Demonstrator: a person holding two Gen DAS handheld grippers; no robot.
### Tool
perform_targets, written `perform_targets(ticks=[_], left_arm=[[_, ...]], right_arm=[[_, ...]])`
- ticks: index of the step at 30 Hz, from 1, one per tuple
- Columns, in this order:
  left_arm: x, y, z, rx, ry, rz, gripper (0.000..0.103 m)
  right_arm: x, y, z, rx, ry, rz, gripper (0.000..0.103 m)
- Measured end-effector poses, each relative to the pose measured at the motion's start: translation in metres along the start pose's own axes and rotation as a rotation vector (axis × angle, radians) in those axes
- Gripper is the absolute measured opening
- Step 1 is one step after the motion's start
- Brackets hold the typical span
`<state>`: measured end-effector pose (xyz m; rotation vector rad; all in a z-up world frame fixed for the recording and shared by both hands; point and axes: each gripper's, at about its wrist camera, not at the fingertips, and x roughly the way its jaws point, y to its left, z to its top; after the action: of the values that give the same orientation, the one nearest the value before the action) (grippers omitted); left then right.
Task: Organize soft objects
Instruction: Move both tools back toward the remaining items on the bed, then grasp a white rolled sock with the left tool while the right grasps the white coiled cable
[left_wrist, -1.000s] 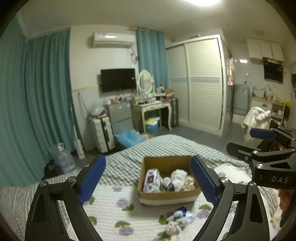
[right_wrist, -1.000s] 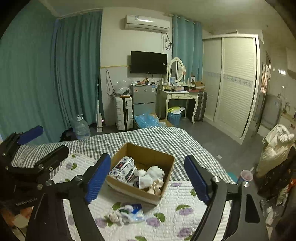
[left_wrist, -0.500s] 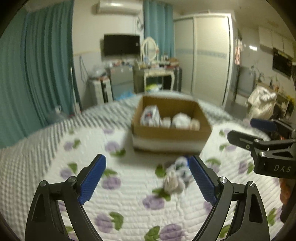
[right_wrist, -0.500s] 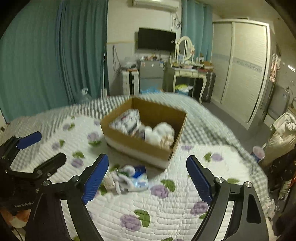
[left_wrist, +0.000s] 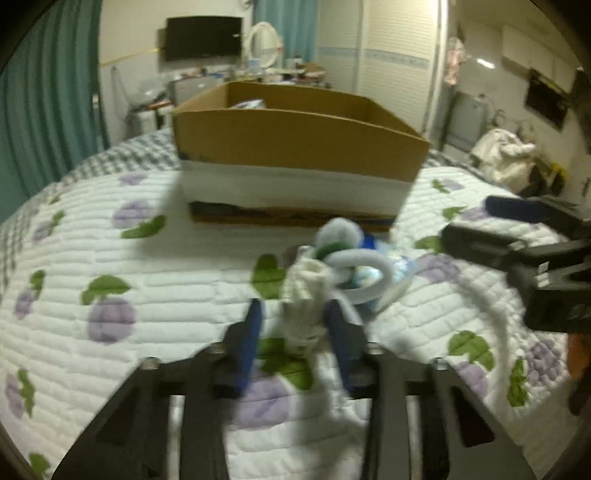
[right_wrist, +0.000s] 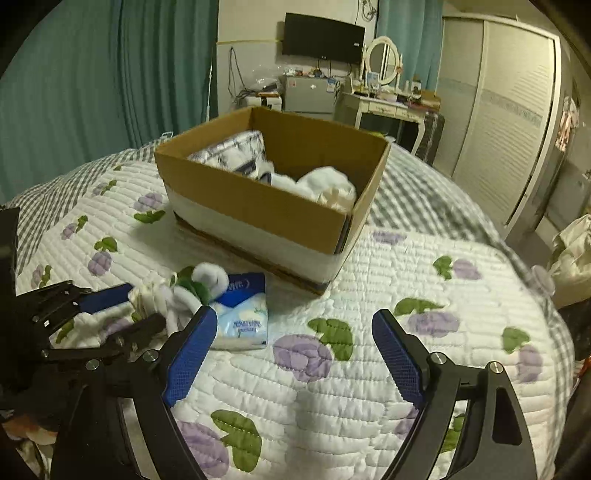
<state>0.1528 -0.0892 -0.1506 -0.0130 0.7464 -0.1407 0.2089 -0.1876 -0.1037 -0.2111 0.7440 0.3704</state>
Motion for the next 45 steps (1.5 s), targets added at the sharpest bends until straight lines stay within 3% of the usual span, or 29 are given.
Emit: perform_targets(ticks=[2,9,15,26,29,32,34,39,40,45], left_arm=[[-0.005,-0.002,0.000,0.017,-0.013,-0.010,0.020],[-0.035,0.016,0.004,-0.012,-0.038,-0.029,0.019],[-0.060,0.039,0.012,-0.012,-0.084,0.020,0.019],[-0.047,0.076,0.004,-0.057,-0.065,0.063,0.019],[-0.040,0.078,0.002,-0.058,-0.053,0.067,0.019],[-0.034,0.079,0.001,-0.064,-0.041,0.063,0.019],[-0.034,0.078,0.000,-0.062,-0.039,0.063,0.019],[-0.041,0.072,-0.001,-0.046,-0.035,0.072,0.019],[-0.042,0.071,-0.001,-0.043,-0.035,0.073,0.019],[-0.061,0.061,0.001,-0.032,-0.043,0.061,0.019]], right_arm=[[0.004,0.002,-0.002,0.001,0.013,0.006,0.086],[-0.001,0.015,-0.003,0.008,0.018,0.014,0.086],[-0.005,0.038,0.000,-0.007,0.026,0.019,0.086],[0.030,0.084,0.010,-0.106,0.065,0.010,0.086],[0.039,0.086,0.009,-0.114,0.079,0.009,0.079],[0.044,0.087,0.008,-0.124,0.089,0.015,0.064],[0.045,0.087,0.007,-0.127,0.094,0.018,0.043],[0.035,0.086,0.006,-0.122,0.078,0.038,0.020],[0.032,0.086,0.006,-0.124,0.071,0.040,0.009],[0.002,0.089,0.004,-0.138,0.032,0.053,0.007]])
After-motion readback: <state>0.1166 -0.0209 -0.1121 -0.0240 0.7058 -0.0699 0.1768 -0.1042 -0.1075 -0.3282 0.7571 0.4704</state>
